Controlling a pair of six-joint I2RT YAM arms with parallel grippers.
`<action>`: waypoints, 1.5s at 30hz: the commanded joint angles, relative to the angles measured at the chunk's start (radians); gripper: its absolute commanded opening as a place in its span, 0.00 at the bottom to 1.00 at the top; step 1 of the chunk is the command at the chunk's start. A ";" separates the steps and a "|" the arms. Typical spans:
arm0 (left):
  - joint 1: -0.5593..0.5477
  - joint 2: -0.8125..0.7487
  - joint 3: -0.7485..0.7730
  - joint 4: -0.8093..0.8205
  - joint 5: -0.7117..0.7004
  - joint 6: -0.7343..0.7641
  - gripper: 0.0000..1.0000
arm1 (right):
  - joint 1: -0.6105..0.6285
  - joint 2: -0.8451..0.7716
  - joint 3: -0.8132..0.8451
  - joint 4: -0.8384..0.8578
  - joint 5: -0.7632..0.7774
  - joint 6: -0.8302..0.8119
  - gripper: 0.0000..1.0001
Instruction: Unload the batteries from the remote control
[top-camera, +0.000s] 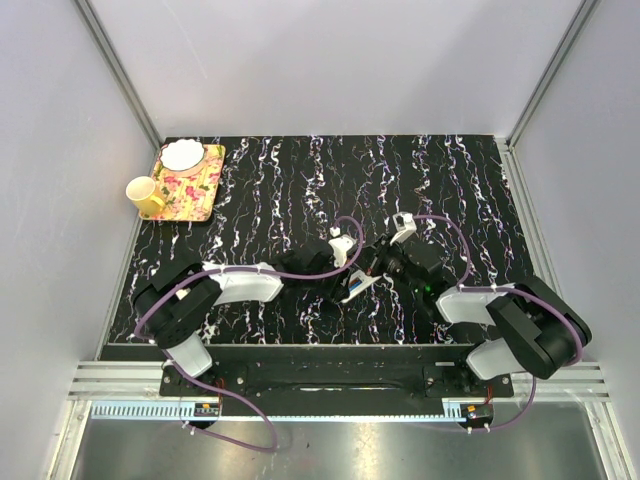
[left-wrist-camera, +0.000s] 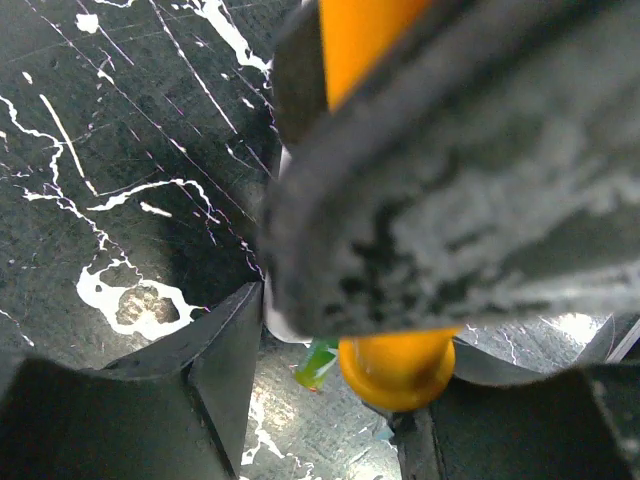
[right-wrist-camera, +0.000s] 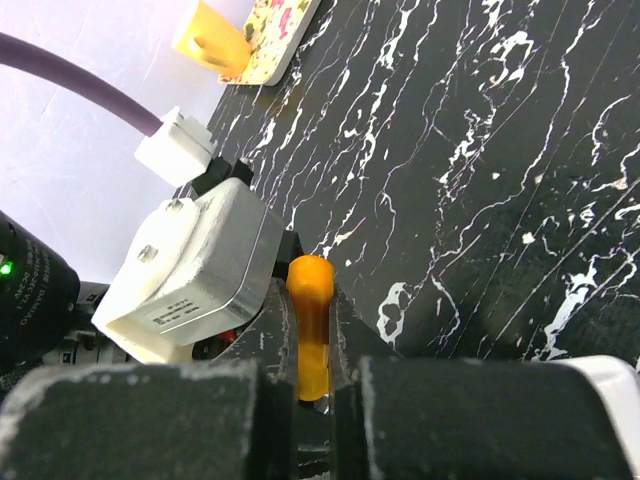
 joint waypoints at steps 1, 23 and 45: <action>0.008 0.048 -0.012 -0.007 -0.031 0.009 0.00 | 0.009 -0.005 -0.014 0.058 -0.081 0.052 0.00; 0.020 -0.093 0.010 0.031 -0.027 -0.003 0.73 | -0.020 -0.119 0.018 -0.138 -0.030 -0.070 0.00; 0.131 -0.067 0.001 0.152 0.220 -0.023 0.63 | -0.063 -0.361 0.048 -0.488 0.195 -0.284 0.00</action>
